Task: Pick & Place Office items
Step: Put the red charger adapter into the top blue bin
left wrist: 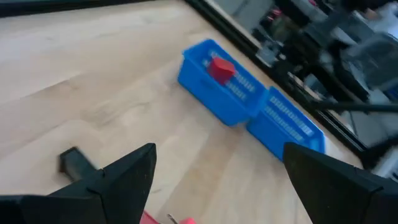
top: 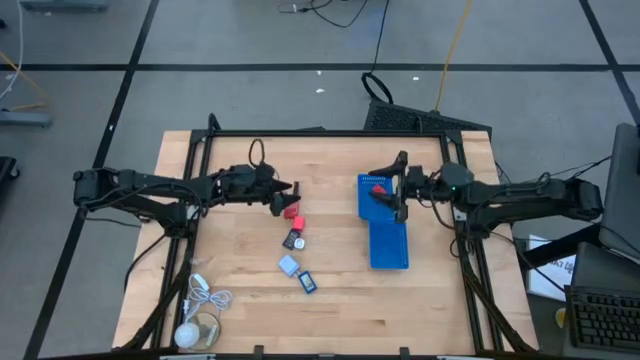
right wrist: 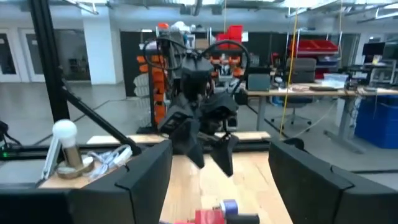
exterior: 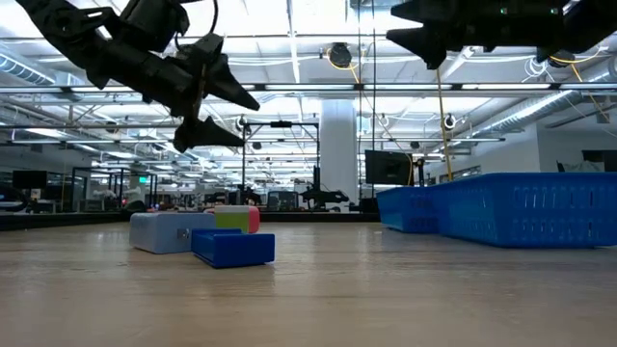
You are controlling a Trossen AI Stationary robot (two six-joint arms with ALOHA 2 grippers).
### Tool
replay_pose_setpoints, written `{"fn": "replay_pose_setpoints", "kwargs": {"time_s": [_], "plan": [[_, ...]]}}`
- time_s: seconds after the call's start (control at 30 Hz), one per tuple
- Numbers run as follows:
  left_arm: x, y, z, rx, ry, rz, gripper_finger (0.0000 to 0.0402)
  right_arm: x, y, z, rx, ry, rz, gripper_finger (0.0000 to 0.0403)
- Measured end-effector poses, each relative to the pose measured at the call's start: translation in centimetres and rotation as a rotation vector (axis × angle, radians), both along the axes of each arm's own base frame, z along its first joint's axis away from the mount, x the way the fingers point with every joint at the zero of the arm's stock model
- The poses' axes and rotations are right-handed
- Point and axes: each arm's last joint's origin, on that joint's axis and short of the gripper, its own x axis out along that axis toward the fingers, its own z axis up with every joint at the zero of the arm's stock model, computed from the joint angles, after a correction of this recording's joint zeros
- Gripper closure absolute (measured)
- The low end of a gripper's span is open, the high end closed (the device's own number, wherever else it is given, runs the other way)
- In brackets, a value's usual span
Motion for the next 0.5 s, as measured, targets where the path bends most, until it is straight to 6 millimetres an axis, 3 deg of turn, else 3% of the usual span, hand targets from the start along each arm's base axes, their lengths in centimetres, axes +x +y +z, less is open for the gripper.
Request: {"fn": "replay_pose_setpoints", "kwargs": {"time_s": [0.1, 0.23, 0.37, 0.5], "plan": [[0.2, -0.3, -1.2, -0.104, 0.067, 0.044, 0.005, 0.0, 0.0, -0.4, 0.002, 0.016, 0.0, 0.0149], [0.7, -1.5, -2.9, -0.179, 0.214, -0.028, 0.005, 0.0, 0.0, -0.4, -0.003, 0.013, 0.0, 0.0149], [1.8, -2.6, -4.0, -0.176, 0.35, -0.064, 0.005, 0.0, 0.0, -0.4, -0.046, 0.016, -0.006, 0.0149], [2.9, -2.8, -4.7, -0.065, 0.455, -0.006, 0.005, 0.0, 0.0, -0.4, -0.053, 0.016, -0.008, 0.0149]]}}
